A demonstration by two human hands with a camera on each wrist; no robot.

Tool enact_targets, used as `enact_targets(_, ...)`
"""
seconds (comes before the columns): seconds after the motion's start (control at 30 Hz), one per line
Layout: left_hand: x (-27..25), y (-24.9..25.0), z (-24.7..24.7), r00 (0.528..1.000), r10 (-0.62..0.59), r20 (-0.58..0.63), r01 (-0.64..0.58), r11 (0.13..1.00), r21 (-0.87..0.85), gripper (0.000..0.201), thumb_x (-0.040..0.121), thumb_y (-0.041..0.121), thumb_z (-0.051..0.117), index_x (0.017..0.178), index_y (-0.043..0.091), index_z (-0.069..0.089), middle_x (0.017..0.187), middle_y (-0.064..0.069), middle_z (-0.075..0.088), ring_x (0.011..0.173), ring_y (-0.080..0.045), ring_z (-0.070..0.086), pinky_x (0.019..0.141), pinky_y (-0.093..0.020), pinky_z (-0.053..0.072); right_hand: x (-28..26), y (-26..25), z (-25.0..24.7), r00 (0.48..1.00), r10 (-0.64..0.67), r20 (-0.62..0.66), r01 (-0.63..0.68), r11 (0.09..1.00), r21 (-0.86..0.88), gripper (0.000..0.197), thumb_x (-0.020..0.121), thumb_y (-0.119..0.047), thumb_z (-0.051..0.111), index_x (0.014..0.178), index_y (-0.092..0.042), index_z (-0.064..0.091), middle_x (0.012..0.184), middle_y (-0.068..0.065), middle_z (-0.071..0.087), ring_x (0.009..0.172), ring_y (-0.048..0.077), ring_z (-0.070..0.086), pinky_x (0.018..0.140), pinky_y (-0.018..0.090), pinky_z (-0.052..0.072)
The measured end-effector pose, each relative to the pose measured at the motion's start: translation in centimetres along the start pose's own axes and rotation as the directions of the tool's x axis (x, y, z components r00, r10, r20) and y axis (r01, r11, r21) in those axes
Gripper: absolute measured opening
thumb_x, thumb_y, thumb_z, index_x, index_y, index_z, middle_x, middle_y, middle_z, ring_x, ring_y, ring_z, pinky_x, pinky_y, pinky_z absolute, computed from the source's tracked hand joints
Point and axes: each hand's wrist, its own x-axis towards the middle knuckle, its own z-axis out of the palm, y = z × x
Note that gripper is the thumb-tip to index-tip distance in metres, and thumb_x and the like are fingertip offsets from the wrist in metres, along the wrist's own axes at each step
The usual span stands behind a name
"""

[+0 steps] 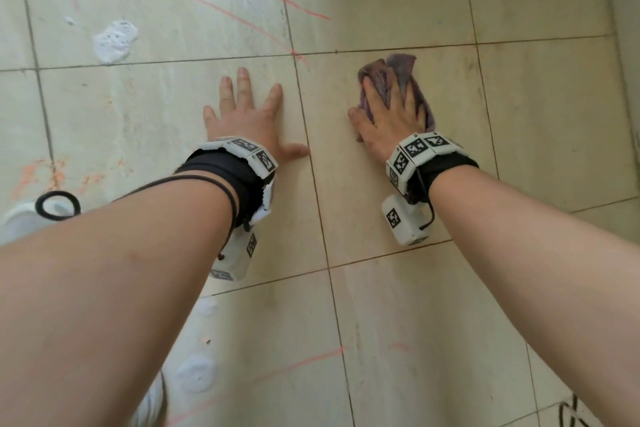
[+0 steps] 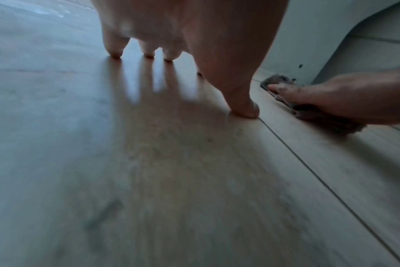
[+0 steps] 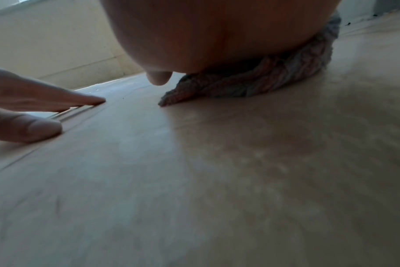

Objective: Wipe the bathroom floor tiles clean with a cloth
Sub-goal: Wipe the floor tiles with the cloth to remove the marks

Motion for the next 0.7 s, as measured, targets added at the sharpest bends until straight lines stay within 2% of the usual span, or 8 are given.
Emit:
enact_targets(0.17, 0.7, -2.9, -0.9, 0.989, -0.148, -0.029, 0.145, 0.986, -0.082, 0.113, 0.069, 0.081, 0.06, 0.154, 0.038, -0.001, 0.16, -0.015, -0.022, 0.149, -0.036, -0.013, 0.116, -0.058, 0.011, -0.1, -0.3, -0.1, 1.0, 0.016, 0.003, -0.016, 0.999, -0.028, 0.067, 0.097, -0.062, 0.025, 0.154, -0.039, -0.001, 0.161, -0.005, -0.019, 0.148, 0.028, -0.016, 0.118, 0.053, -0.006)
enact_targets(0.33, 1.1, -3.0, -0.8, 0.988, -0.155, -0.025, 0.151, 0.983, -0.1, 0.114, 0.07, 0.08, 0.061, 0.154, 0.037, -0.002, 0.159, -0.017, -0.023, 0.148, -0.038, -0.014, 0.115, -0.06, 0.009, 1.0, -3.3, -1.2, 0.997, 0.059, 0.05, -0.061, 0.997, 0.038, 0.068, 0.096, -0.064, 0.023, 0.154, -0.039, -0.002, 0.161, -0.002, -0.021, 0.147, 0.03, -0.02, 0.116, 0.057, -0.008)
enact_targets(0.43, 1.2, -2.8, -0.8, 0.987, -0.159, -0.028, 0.155, 0.982, -0.105, 0.115, 0.069, 0.08, 0.062, 0.155, 0.037, -0.002, 0.16, -0.017, -0.023, 0.148, -0.037, -0.014, 0.115, -0.061, 0.01, 2.5, -7.8, -1.9, 0.997, -0.034, 0.076, 0.029, 0.997, 0.065, 0.062, 0.097, -0.062, 0.022, 0.153, -0.042, 0.005, 0.161, -0.005, -0.021, 0.147, 0.031, -0.02, 0.114, 0.058, -0.007)
enact_targets(0.53, 1.2, -2.8, -0.8, 0.987, -0.158, -0.029, 0.154, 0.983, -0.1, 0.115, 0.069, 0.08, 0.061, 0.155, 0.036, -0.002, 0.16, -0.017, -0.022, 0.148, -0.037, -0.013, 0.114, -0.062, 0.011, 2.4, -10.5, -1.7, 0.979, -0.182, 0.088, 0.179, 0.983, 0.038, 0.057, 0.098, -0.061, 0.022, 0.152, -0.046, 0.01, 0.161, -0.009, -0.018, 0.147, 0.029, -0.019, 0.115, 0.057, -0.007)
enact_targets(0.6, 1.3, -2.9, -0.8, 0.988, -0.153, -0.026, 0.15, 0.984, -0.091, 0.114, 0.07, 0.08, 0.06, 0.155, 0.036, -0.002, 0.16, -0.018, -0.022, 0.148, -0.038, -0.014, 0.114, -0.062, 0.011, 1.1, -9.5, -0.8, 0.96, -0.262, 0.102, 0.263, 0.965, 0.004, 0.056, 0.098, -0.061, 0.021, 0.151, -0.048, 0.009, 0.161, -0.011, -0.017, 0.148, 0.024, -0.019, 0.116, 0.054, -0.007)
enact_targets(0.7, 1.2, -2.9, -0.9, 0.988, -0.156, -0.02, 0.154, 0.984, -0.09, 0.115, 0.069, 0.08, 0.06, 0.155, 0.035, -0.003, 0.159, -0.018, -0.022, 0.148, -0.039, -0.014, 0.114, -0.062, 0.011, -0.8, -5.5, 0.1, 0.953, -0.289, 0.096, 0.297, 0.951, -0.087, 0.057, 0.099, -0.058, 0.021, 0.152, -0.046, 0.006, 0.162, -0.01, -0.016, 0.148, 0.021, -0.016, 0.119, 0.05, -0.004)
